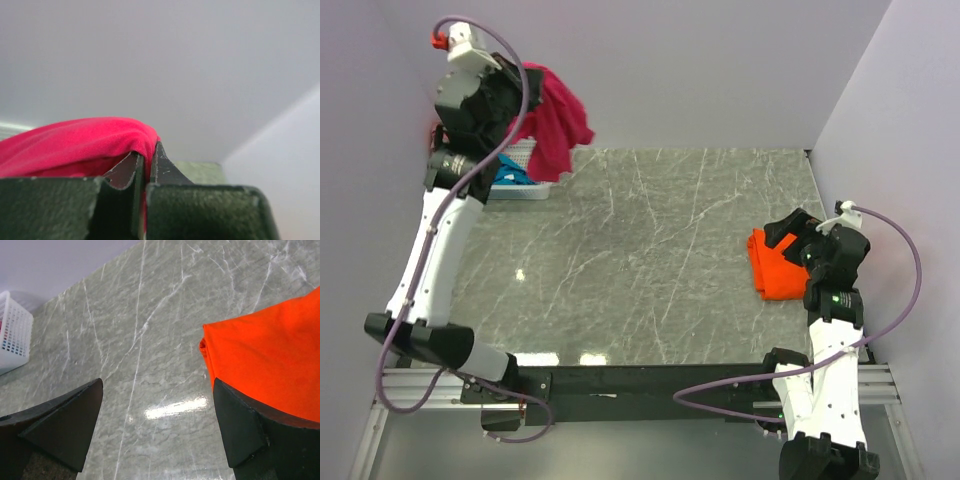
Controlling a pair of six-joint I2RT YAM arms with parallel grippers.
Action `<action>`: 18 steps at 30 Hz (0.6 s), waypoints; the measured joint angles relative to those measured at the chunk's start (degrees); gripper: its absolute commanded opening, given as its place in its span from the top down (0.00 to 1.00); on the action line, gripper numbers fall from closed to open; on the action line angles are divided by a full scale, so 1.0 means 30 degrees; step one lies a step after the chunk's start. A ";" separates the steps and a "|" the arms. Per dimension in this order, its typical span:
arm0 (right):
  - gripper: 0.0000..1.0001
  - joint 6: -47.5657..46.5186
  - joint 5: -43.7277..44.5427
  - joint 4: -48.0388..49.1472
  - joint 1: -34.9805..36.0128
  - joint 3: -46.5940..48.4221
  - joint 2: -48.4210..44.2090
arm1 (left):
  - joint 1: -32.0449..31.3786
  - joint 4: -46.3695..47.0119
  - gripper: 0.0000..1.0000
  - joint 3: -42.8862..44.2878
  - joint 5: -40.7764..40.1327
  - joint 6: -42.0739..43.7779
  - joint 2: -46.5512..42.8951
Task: Fold and stack the t-shirts
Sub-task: Move the tshirt to the center of the board
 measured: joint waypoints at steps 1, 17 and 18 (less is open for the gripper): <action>0.04 0.0007 -0.0058 0.0131 0.0000 -0.0066 0.0000 | -0.0437 0.0248 1.00 -0.0306 0.0168 0.0022 -0.0342; 0.04 0.0000 -0.0911 0.0226 0.0000 -0.0168 0.0954 | -0.5843 0.5034 0.83 -0.8633 0.6484 -0.1727 0.0641; 0.04 0.0000 -0.0991 0.0233 0.0000 -0.0168 0.1071 | -0.5887 0.4663 0.71 -0.8852 0.6535 -0.1843 0.1384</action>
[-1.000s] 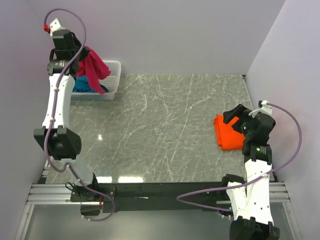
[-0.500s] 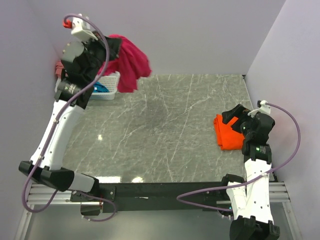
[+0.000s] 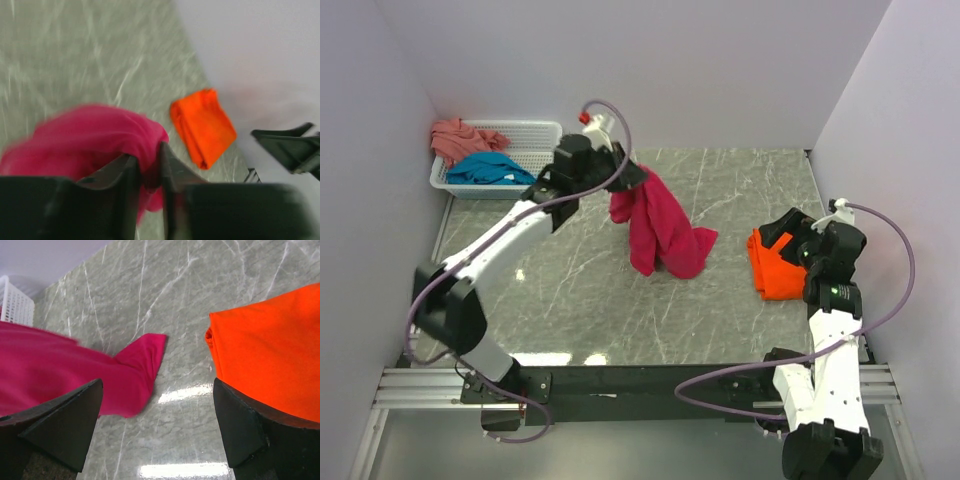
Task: Fold and stack the t-shirts
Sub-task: Move the tshirt to the center of the board, then flatten the tshirt out
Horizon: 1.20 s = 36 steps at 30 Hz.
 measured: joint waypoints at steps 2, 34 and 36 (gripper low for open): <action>0.03 -0.0029 -0.0131 0.0015 0.0000 0.0000 0.0262 | 0.0007 -0.0925 0.31 -0.0437 0.0000 -0.0087 0.1290; 0.04 0.0357 0.1661 0.0627 0.5843 0.0102 0.5974 | -0.1923 -0.1049 0.51 -0.8706 -0.2936 -0.3198 0.3475; 0.04 0.0452 0.1676 0.0845 0.5843 0.0102 0.5996 | -0.1923 -0.0874 0.59 -0.7832 -0.2973 -0.3184 0.4554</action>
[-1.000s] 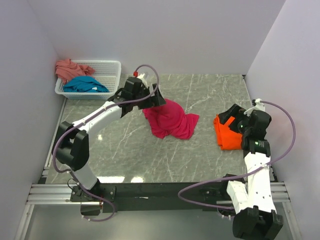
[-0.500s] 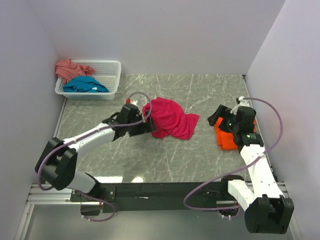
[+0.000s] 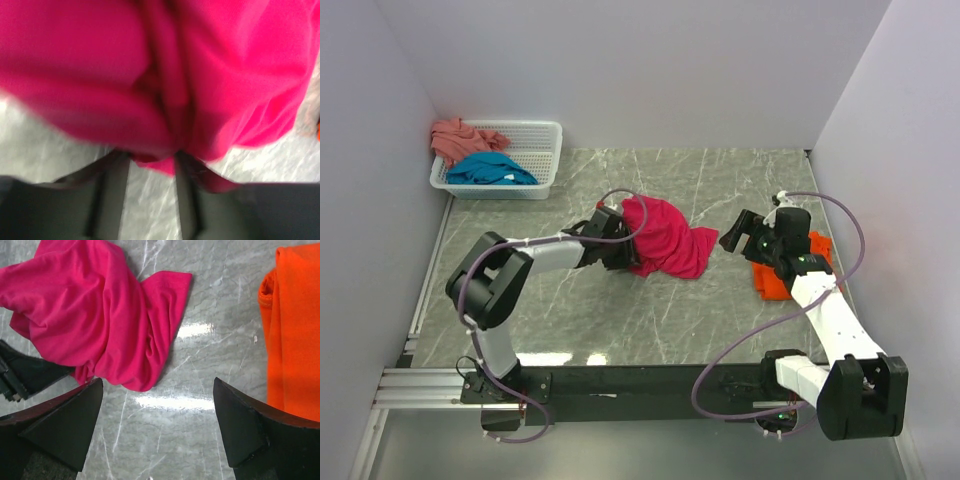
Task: Fold and stack the t-shirts
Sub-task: Flatten the tshirt out
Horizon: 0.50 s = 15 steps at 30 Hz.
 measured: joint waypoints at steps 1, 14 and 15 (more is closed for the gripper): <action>0.04 0.0029 0.0000 0.0058 0.0007 0.0000 0.0044 | 0.0007 0.0095 0.75 0.0379 0.0000 0.0000 0.0386; 0.12 0.0437 0.1413 0.0211 0.1428 0.1581 0.4175 | 0.0015 -0.0758 1.00 -0.1056 -0.1843 -0.0255 -0.1785; 0.12 0.0488 0.1719 0.0189 0.1698 0.1974 0.4699 | 0.0015 -0.1086 1.00 -0.1392 -0.2047 -0.0357 -0.2426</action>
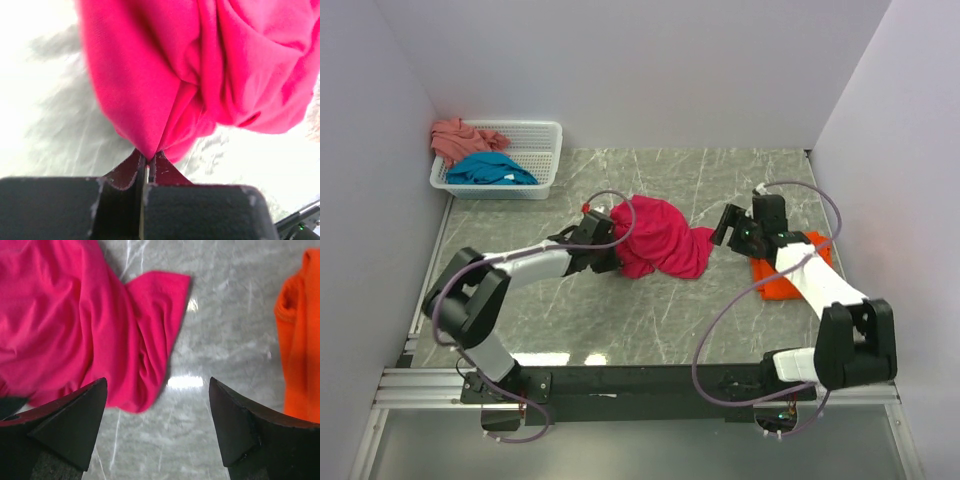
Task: Fold and stack the t-shirts
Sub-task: Flatten the tshirt out
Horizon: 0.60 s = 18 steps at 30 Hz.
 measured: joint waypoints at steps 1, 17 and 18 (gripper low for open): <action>0.12 0.0066 0.0321 -0.0015 0.0291 0.0444 0.0546 | 0.0000 -0.0342 1.00 -0.0277 -0.0226 -0.0138 -0.0663; 0.27 0.1880 0.5340 -0.2987 0.3249 0.7453 1.0200 | 0.0219 -0.6411 0.99 -0.2907 -0.4663 -0.1654 -0.8291; 0.30 0.1938 0.5493 -0.3264 0.3322 0.7453 1.0411 | 0.0248 -0.6696 0.99 -0.2951 -0.4779 -0.1698 -0.8539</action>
